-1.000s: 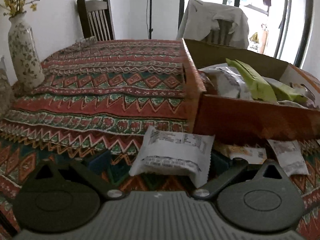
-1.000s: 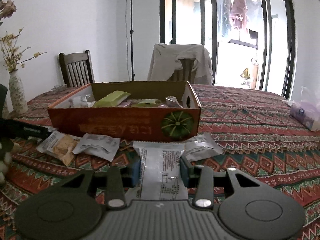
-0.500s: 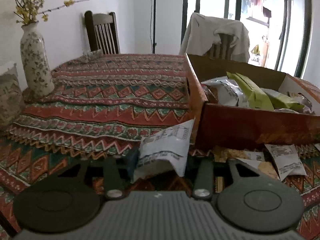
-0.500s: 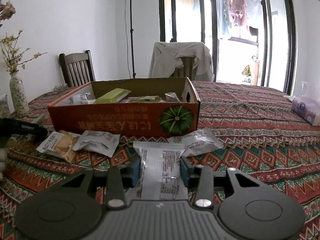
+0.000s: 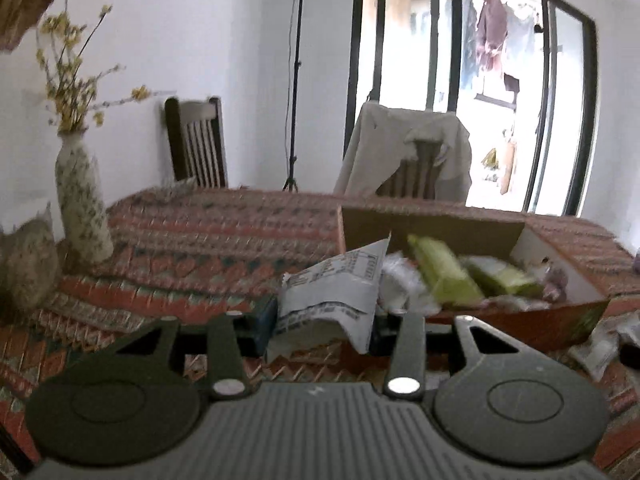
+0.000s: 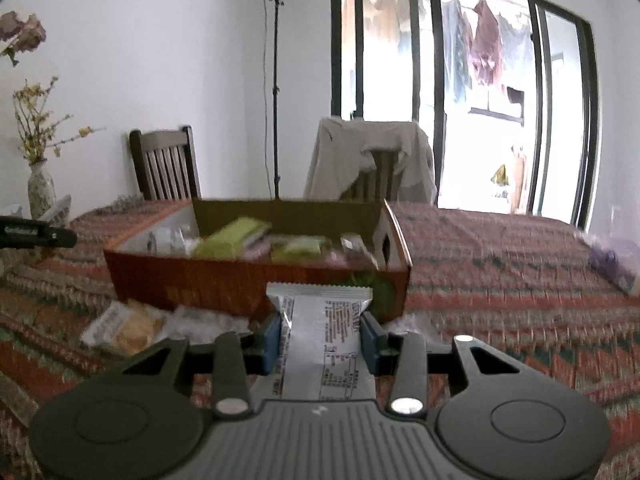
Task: Organize snacks
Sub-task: 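Carry both white packets over the box and lower them inside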
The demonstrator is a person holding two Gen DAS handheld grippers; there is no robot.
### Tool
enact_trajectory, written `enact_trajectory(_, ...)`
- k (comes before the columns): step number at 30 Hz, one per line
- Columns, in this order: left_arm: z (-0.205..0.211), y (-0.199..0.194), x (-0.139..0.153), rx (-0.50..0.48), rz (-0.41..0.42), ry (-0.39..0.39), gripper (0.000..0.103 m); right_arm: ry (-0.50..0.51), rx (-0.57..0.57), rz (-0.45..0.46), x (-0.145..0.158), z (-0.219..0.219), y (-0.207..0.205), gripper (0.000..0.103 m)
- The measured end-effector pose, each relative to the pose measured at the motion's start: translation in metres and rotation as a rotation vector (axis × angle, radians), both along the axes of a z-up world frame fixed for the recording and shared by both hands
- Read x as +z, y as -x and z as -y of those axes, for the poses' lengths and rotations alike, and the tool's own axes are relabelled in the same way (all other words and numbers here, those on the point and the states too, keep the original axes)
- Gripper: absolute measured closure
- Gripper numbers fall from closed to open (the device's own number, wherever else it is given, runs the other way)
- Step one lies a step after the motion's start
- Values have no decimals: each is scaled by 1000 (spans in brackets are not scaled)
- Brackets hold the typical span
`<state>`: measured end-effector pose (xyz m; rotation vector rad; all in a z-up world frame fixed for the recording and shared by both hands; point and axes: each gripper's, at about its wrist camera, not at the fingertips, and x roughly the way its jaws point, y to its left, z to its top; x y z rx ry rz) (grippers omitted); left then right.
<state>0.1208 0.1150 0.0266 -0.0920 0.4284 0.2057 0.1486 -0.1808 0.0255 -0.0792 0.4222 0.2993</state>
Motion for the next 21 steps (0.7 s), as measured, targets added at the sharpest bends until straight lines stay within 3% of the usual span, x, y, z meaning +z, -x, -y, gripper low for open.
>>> enact_trajectory(10,32,-35,19,-16,48,29,59,-44,47,81,33,-24,-44,63)
enact_trajectory(21,45,-91,17,61,78,84,59,-83,34,97,35,-50,-117,63)
